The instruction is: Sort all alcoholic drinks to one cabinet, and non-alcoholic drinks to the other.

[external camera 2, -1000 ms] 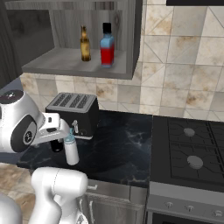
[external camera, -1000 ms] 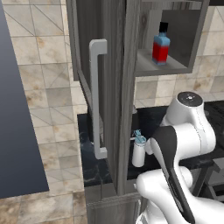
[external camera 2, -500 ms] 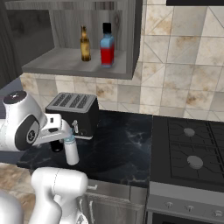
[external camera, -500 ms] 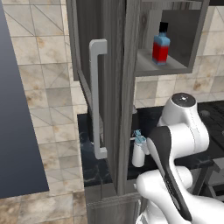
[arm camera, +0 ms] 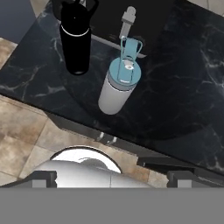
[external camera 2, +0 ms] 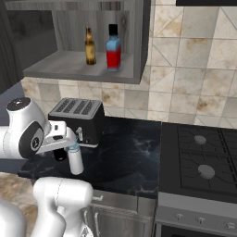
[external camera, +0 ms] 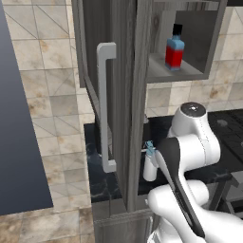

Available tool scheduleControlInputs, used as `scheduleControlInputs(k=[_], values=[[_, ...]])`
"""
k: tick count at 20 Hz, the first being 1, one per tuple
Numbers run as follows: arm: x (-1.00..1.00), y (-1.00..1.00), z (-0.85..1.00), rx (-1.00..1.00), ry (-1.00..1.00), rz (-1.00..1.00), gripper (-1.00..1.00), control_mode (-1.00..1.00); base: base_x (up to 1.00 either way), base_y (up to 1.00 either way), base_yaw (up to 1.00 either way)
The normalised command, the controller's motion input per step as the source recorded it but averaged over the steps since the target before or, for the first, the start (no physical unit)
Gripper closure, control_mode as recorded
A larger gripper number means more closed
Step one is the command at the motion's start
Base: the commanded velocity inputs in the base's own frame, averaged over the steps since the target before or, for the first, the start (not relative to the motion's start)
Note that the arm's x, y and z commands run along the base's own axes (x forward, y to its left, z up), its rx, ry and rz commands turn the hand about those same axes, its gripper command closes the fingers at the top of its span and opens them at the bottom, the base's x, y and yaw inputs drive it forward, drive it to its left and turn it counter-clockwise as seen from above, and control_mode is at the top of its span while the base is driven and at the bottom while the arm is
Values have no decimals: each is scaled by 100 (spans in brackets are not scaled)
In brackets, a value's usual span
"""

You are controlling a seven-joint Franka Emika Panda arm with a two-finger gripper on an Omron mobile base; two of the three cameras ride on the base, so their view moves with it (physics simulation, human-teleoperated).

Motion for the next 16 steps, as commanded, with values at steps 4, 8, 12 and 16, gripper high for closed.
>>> scheduleControlInputs(k=[4, 8, 12, 16], values=[[3, -4, -37, -1, -12, 0, -100, -100, 0, 0, 0], [0, -4, -36, -1, -13, 0, -100, -100, 0, 0, 0], [1, -3, -37, 0, -12, 0, -100, -100, 0, 0, 0], [1, -5, -34, 0, -12, 0, -100, -100, 0, 0, 0]])
